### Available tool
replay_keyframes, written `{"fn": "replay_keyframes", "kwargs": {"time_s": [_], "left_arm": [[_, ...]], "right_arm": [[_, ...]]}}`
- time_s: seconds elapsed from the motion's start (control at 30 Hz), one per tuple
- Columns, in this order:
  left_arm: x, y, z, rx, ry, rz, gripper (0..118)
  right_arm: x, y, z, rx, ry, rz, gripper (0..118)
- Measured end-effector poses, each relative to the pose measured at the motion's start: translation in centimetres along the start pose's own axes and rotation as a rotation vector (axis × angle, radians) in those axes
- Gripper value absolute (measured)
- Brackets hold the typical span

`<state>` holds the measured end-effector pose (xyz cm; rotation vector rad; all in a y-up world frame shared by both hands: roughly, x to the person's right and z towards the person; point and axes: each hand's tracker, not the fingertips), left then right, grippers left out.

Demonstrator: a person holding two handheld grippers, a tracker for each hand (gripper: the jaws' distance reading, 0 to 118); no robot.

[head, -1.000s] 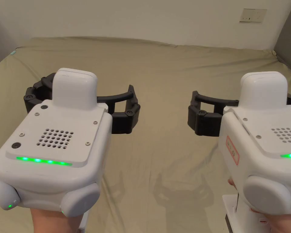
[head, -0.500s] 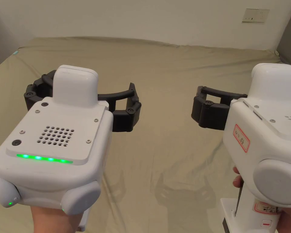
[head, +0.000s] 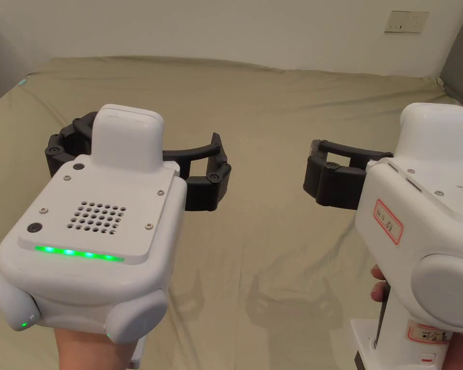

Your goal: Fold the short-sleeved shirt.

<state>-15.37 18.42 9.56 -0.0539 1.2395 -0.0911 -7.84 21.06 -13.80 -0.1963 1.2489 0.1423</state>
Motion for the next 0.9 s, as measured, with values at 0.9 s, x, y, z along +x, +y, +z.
{"fn": "replay_keyframes", "kwargs": {"time_s": [0.9], "left_arm": [[0.6, -0.2, 0.2, 0.008, 0.015, -0.018, 117]], "right_arm": [[-0.7, -2.2, 0.8, 0.189, 0.009, 0.175, 118]]}}
